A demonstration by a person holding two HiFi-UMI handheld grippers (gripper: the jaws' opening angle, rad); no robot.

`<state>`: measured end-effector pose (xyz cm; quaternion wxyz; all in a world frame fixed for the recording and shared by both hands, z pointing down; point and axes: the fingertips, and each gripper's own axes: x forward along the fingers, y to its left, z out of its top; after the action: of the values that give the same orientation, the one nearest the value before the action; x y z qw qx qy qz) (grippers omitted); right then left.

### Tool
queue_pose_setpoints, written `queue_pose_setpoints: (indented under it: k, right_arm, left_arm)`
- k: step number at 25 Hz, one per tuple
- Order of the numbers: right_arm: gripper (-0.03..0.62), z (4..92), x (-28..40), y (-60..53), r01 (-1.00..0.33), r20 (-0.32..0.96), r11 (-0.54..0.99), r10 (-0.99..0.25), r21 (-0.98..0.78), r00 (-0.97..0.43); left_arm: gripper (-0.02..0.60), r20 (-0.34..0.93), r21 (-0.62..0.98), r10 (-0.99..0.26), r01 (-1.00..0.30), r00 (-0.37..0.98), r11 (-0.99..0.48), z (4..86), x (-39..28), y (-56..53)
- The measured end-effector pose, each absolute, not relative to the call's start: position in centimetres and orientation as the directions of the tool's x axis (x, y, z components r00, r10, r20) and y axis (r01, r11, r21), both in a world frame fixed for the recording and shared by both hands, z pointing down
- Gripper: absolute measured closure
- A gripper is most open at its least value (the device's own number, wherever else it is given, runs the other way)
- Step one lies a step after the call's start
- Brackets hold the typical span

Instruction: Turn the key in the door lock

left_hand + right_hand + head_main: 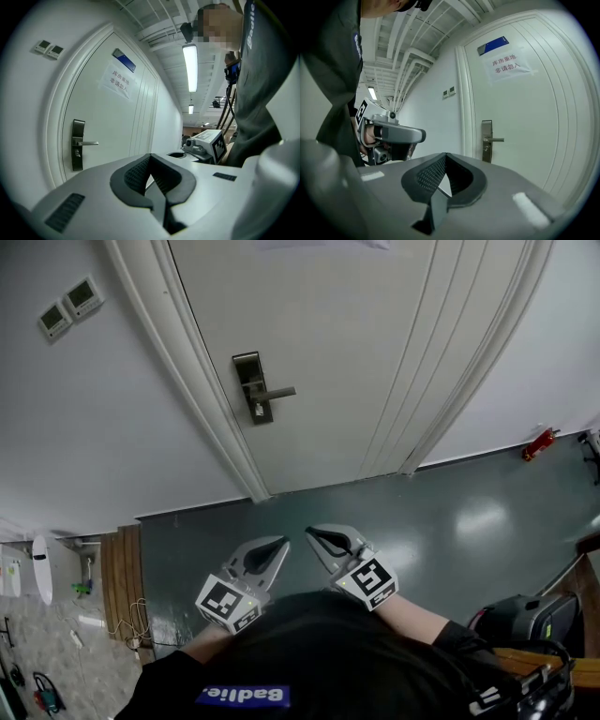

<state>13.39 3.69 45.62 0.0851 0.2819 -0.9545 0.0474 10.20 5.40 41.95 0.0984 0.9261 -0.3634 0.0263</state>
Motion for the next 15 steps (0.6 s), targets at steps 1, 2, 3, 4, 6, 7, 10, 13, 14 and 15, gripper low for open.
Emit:
queue_pose_setpoints:
  k: [1, 2, 3, 4, 6, 7, 10, 13, 14, 15]
  right_arm:
    - [0.592, 45.5, 13.1, 4.0, -0.55, 0.188, 0.834, -0.533, -0.049, -0.825]
    - [0.592, 45.4, 12.7, 4.3, -0.553, 0.186, 0.832, -0.535, -0.055, -0.824]
    - [0.592, 45.2, 12.3, 4.5, -0.554, 0.183, 0.831, -0.537, -0.058, -0.824]
    - [0.592, 45.1, 11.8, 4.8, -0.553, 0.181, 0.831, -0.536, -0.058, -0.825]
    - [0.592, 45.1, 10.7, 5.2, -0.551, 0.185, 0.833, -0.534, -0.055, -0.825]
    - [0.592, 45.2, 10.2, 5.3, -0.552, 0.19, 0.832, -0.535, -0.05, -0.823]
    - [0.594, 45.4, 9.1, 5.5, -0.573, 0.205, 0.82, -0.559, -0.011, -0.804]
    - [0.594, 46.0, 8.3, 5.7, -0.584, 0.224, 0.811, -0.569, -0.004, -0.791]
    - [0.594, 46.2, 8.0, 5.9, -0.585, 0.228, 0.811, -0.568, -0.012, -0.791]
    - [0.594, 46.2, 7.8, 6.1, -0.584, 0.231, 0.811, -0.565, -0.017, -0.792]
  left_arm:
    - [0.588, 0.12, 0.163, -0.663, -0.674, 0.739, -0.721, 41.9, 9.9, 5.6]
    - [0.588, 0.119, 0.16, -0.658, -0.669, 0.743, -0.726, 41.8, 9.6, 5.9]
    - [0.588, 0.118, 0.157, -0.653, -0.664, 0.748, -0.732, 41.7, 9.3, 6.1]
    - [0.588, 0.116, 0.153, -0.649, -0.659, 0.752, -0.736, 41.6, 8.8, 6.3]
    - [0.588, 0.117, 0.152, -0.641, -0.651, 0.759, -0.743, 41.6, 7.9, 6.7]
    - [0.588, 0.118, 0.154, -0.636, -0.647, 0.762, -0.747, 41.8, 7.6, 6.9]
    - [0.588, 0.121, 0.155, -0.623, -0.634, 0.773, -0.757, 42.0, 6.7, 7.5]
    - [0.588, 0.126, 0.149, -0.616, -0.629, 0.778, -0.763, 42.2, 6.0, 7.8]
    - [0.588, 0.126, 0.148, -0.615, -0.627, 0.779, -0.765, 42.2, 5.7, 8.0]
    - [0.588, 0.125, 0.145, -0.613, -0.625, 0.78, -0.767, 42.0, 5.6, 8.1]
